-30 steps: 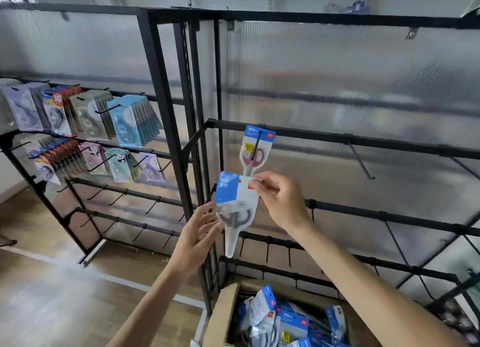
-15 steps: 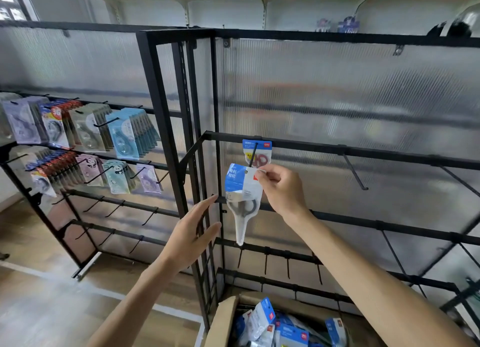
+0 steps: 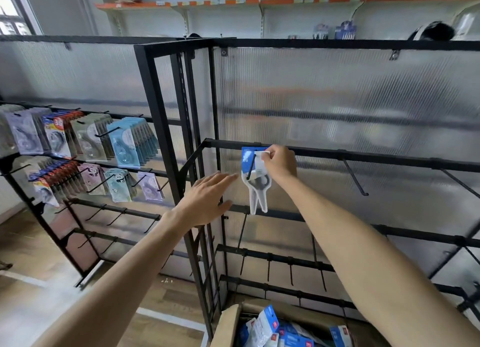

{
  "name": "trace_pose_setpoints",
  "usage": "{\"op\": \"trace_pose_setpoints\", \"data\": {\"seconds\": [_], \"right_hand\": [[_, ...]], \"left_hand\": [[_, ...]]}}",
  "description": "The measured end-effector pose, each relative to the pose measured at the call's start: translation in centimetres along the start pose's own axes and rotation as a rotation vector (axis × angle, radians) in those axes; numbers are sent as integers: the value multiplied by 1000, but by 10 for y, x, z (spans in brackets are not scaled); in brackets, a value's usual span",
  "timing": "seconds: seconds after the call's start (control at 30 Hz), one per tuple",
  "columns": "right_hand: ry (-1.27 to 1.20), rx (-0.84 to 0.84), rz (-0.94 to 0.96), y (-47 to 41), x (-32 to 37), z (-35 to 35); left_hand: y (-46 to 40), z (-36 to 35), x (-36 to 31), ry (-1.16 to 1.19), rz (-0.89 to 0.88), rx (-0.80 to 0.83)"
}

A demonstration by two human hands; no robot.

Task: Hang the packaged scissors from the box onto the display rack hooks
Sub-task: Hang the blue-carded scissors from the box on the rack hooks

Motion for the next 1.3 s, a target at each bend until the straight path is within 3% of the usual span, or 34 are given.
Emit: {"op": "trace_pose_setpoints", "data": {"seconds": [0.23, 0.33, 0.4, 0.5, 0.73, 1.13, 1.3], "right_hand": [[281, -26, -18, -13, -8, -14], [308, 200, -100, 15, -29, -5], [326, 362, 10, 59, -49, 7], [383, 495, 171, 134, -79, 35], [482, 623, 219, 243, -165, 74], [730, 762, 100, 364, -292, 140], [684, 770, 49, 399, -325, 160]], "left_hand": [[5, -8, 1, 3, 31, 12], [36, -20, 1, 69, 78, -36], [71, -39, 2, 108, 142, -32], [127, -77, 3, 101, 192, 58], [203, -151, -32, 172, 233, 275], [272, -240, -106, 294, 91, 654], [279, -270, -144, 340, 98, 757]]}}
Point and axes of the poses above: each hand's wrist, its own y-axis away from the middle knuckle, its own z-axis out of the back of the hand, x = y × z, the point moved 1 cm from there along -y, towards the middle knuckle, and after that the axes turned 14 degrees about -x, right-handed, at the moved point
